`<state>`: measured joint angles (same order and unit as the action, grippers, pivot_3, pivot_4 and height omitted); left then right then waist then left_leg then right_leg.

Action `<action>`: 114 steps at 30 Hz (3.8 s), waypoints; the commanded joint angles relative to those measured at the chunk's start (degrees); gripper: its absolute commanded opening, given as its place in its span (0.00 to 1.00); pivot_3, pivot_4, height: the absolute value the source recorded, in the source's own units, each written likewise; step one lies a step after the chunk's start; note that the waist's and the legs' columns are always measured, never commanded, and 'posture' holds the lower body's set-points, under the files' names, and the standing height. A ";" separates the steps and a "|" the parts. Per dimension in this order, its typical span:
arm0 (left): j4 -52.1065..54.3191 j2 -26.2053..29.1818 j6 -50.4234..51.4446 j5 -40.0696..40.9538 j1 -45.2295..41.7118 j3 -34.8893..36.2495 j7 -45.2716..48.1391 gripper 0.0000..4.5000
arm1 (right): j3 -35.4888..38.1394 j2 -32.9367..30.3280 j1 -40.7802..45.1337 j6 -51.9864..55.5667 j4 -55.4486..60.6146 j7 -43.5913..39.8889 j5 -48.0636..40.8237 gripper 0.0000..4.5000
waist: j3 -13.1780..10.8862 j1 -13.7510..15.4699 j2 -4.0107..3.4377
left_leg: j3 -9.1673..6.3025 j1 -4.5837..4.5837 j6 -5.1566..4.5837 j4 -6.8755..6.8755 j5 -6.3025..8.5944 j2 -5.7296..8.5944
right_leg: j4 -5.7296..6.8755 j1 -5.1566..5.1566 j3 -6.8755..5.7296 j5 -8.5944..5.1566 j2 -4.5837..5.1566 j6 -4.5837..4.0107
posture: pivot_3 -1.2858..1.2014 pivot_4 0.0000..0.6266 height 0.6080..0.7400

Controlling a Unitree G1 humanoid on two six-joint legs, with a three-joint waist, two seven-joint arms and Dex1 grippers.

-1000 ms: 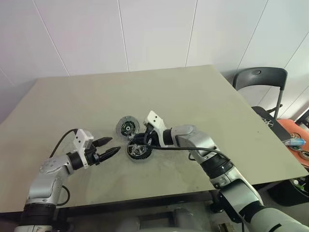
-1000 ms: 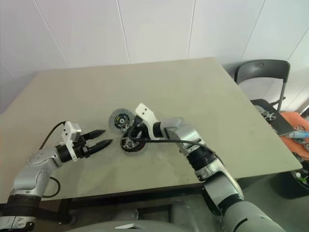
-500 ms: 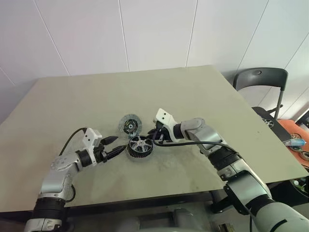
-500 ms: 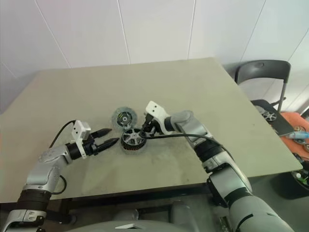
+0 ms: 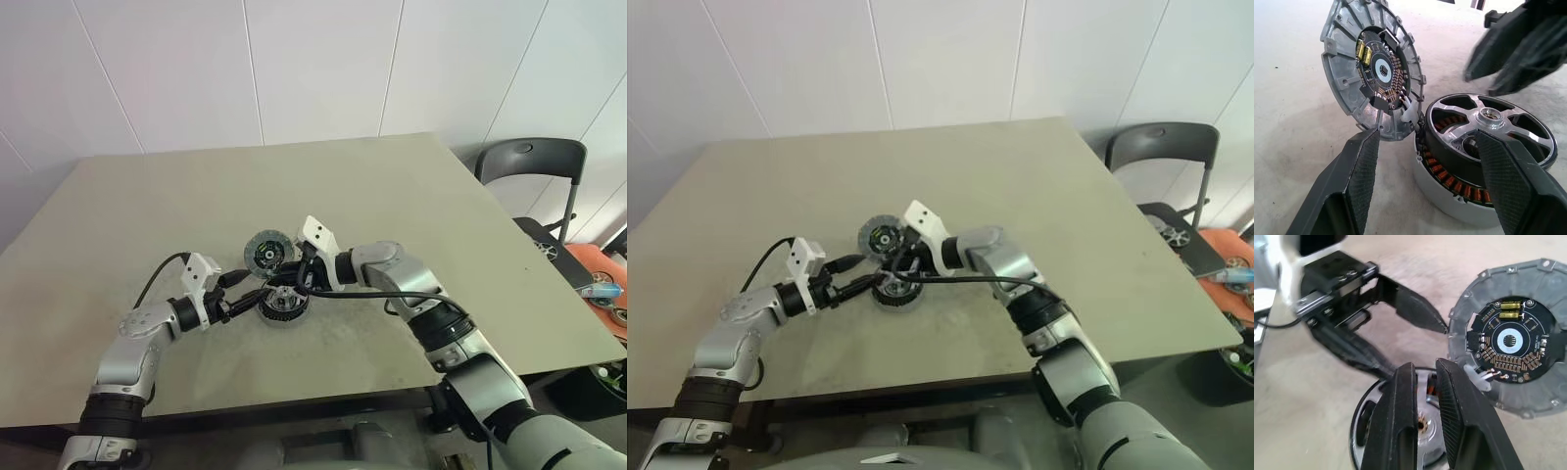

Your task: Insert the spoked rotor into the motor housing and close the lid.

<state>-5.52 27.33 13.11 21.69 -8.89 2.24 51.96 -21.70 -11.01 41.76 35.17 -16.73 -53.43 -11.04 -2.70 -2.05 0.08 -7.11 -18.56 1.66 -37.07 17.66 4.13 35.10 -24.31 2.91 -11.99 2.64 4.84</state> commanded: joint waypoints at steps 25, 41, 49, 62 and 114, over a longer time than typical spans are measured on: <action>-11.01 5.06 -13.87 1.92 5.97 7.34 11.96 0.73 | 2.25 5.71 0.20 5.05 -5.72 3.15 0.12 0.16 | -0.01 -0.38 -0.03 | 0.00 -0.03 0.02 0.05 0.00 0.01 | 0.00 -0.07 -0.03 0.12 0.03 -0.22 | 0.52 0.00 1.00; -18.02 3.67 -20.33 0.46 5.44 7.73 14.61 0.73 | 8.40 7.95 1.39 2.41 -6.09 4.93 -3.59 0.16 | 0.00 -0.40 -0.01 | 0.01 -0.03 0.01 0.03 0.00 0.00 | 0.04 -0.09 -0.02 0.13 0.02 -0.21 | 0.52 0.00 1.00; -14.97 3.83 -18.77 0.93 6.26 7.64 14.02 0.73 | -5.35 1.13 -2.01 0.52 -8.54 2.13 7.44 0.16 | 0.03 -0.40 -0.07 | 0.01 -0.02 0.01 0.03 0.00 0.00 | 0.03 -0.05 -0.04 0.01 0.03 -0.02 | 0.52 0.00 1.00; 2.03 4.28 -7.15 2.19 9.57 7.35 8.36 0.73 | -1.76 2.35 -1.87 -0.99 -7.57 1.57 5.12 0.16 | 0.18 -0.42 0.08 | -0.01 0.22 0.01 -0.05 0.00 -0.02 | 0.06 0.23 -0.04 -0.02 0.00 0.00 | 0.52 0.00 1.00; 14.44 4.57 2.72 5.18 11.76 7.15 1.81 0.73 | -17.30 -9.24 5.74 -14.56 0.57 -16.83 21.42 0.27 | 0.07 -0.32 0.09 | 0.01 0.11 0.02 0.00 0.00 -0.02 | 0.02 0.08 -0.06 -0.03 0.00 0.00 | 0.52 0.00 1.00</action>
<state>7.28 31.18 15.99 25.75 3.78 8.52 53.54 -39.13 -20.65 47.80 20.54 -16.11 -69.54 10.36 -2.63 -2.37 0.17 -7.11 -18.44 1.68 -37.07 17.66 4.11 35.12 -24.22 2.85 -12.02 2.64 4.83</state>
